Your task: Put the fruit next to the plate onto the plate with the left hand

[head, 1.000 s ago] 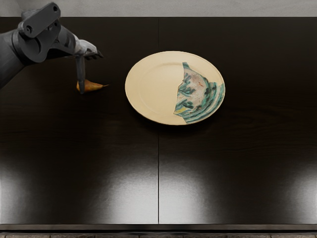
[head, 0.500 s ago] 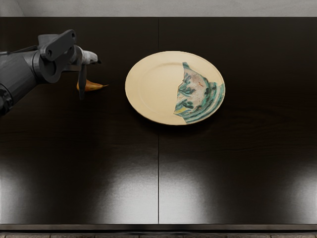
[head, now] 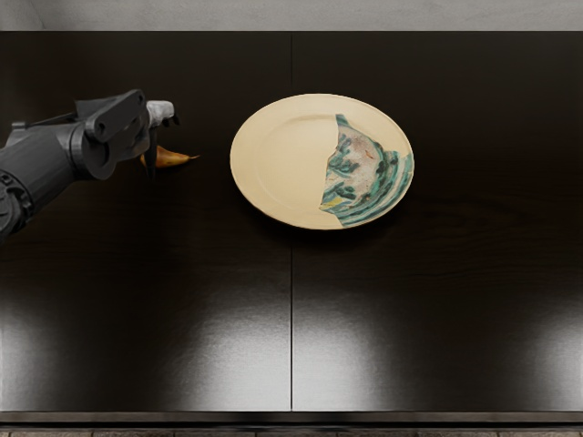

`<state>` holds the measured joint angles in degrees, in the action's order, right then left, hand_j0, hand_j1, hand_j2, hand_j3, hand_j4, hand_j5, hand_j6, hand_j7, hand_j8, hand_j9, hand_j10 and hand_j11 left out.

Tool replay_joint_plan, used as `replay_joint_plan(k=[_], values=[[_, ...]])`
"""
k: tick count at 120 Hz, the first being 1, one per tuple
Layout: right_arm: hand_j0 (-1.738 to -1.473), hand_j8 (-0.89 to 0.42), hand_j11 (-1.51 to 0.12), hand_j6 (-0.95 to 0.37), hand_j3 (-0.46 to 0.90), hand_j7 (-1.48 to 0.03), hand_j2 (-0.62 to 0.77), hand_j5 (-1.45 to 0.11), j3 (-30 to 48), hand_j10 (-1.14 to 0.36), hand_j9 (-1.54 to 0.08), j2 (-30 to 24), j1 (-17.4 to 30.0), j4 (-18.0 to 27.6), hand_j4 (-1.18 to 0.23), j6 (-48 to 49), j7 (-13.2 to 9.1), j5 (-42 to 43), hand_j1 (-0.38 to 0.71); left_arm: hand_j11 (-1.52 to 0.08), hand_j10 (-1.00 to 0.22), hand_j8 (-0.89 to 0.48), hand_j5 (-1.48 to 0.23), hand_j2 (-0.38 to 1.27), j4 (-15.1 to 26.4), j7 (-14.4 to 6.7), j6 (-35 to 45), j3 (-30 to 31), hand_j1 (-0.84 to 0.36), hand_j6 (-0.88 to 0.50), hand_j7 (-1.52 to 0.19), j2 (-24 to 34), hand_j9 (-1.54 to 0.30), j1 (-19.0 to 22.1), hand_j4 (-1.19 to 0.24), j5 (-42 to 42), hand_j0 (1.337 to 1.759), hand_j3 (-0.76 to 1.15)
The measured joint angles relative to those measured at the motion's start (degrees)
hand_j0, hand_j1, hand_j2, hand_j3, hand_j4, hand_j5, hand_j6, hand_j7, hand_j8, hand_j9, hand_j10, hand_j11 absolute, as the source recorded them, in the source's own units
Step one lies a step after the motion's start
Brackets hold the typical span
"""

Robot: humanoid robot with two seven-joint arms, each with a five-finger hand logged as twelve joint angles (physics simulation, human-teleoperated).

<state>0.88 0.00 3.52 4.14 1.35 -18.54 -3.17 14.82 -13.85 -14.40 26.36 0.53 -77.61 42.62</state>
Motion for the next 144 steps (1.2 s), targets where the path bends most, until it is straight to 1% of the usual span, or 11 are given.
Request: replay_joint_plan(k=[21, 39, 66, 97, 118, 130, 144], values=[[-1.658, 0.0, 0.0, 0.0, 0.0, 0.0, 0.0, 0.0, 0.0, 0.0, 0.0, 0.0, 0.0, 0.01, 0.0, 0.03, 0.0, 0.0, -0.35, -0.3, -0.23, -0.23, -0.3, 0.05, -0.04, 0.93, 1.0, 0.38, 0.08, -0.23, -0.3, -0.53, -0.3, 1.15, -0.23, 1.1, 1.658, 0.0], [-1.658, 0.0, 0.0, 0.0, 0.0, 0.0, 0.0, 0.0, 0.0, 0.0, 0.0, 0.0, 0.0, 0.0, 0.0, 0.03, 0.0, 0.0, -0.35, -0.3, -0.23, -0.24, -0.3, 0.05, -0.05, 1.33, 1.17, 0.96, 0.07, -0.24, -0.3, -0.53, -0.3, 1.78, -0.24, 1.54, 1.658, 0.0], [-1.658, 0.0, 0.0, 0.0, 0.0, 0.0, 0.0, 0.0, 0.0, 0.0, 0.0, 0.0, 0.0, -0.01, 0.0, 0.02, 0.0, 0.0, -0.35, -0.34, -0.26, -0.27, -0.34, 0.05, -0.02, 1.45, 1.0, 1.76, 0.03, -0.27, -0.34, -0.53, -0.34, 2.03, -0.26, 1.7, 1.658, 0.0], [-1.658, 0.0, 0.0, 0.0, 0.0, 0.0, 0.0, 0.0, 0.0, 0.0, 0.0, 0.0, 0.0, 0.0, 0.0, 0.01, 0.0, 0.0, -0.35, -0.37, -0.29, -0.29, -0.37, 0.06, 0.13, 1.46, 0.18, 2.17, 0.01, -0.29, -0.37, -0.53, -0.37, 1.94, -0.29, 3.91, 1.658, 0.0], [-1.658, 0.0, 0.0, 0.0, 0.0, 0.0, 0.0, 0.0, 0.0, 0.0, 0.0, 0.0, 0.0, 0.0, 0.0, 0.03, 0.0, 0.0, -0.35, -0.44, -0.34, -0.34, -0.44, 0.07, 0.44, 1.46, -0.84, 2.19, -0.06, -0.34, -0.44, -0.53, -0.44, 1.94, -0.34, 4.16, 1.658, 0.0], [-1.658, 0.0, 0.0, 0.0, 0.0, 0.0, 0.0, 0.0, 0.0, 0.0, 0.0, 0.0, 0.0, -0.01, 0.0, 0.01, 0.0, 0.0, -0.35, -0.46, -0.36, -0.32, -0.46, 0.07, 0.59, 1.46, -1.02, 2.22, -0.08, -0.36, -0.46, -0.53, -0.46, 1.94, -0.36, 4.25, 1.658, 0.0], [-1.658, 0.0, 0.0, 0.0, 0.0, 0.0, 0.0, 0.0, 0.0, 0.0, 0.0, 0.0, 0.0, 0.0, 0.0, 0.02, 0.0, 0.0, -0.35, -0.49, -0.38, -0.34, -0.49, 0.08, 0.74, 1.46, -1.09, 2.22, -0.11, -0.39, -0.49, -0.53, -0.49, 1.98, -0.39, 4.3, 1.658, 0.0]])
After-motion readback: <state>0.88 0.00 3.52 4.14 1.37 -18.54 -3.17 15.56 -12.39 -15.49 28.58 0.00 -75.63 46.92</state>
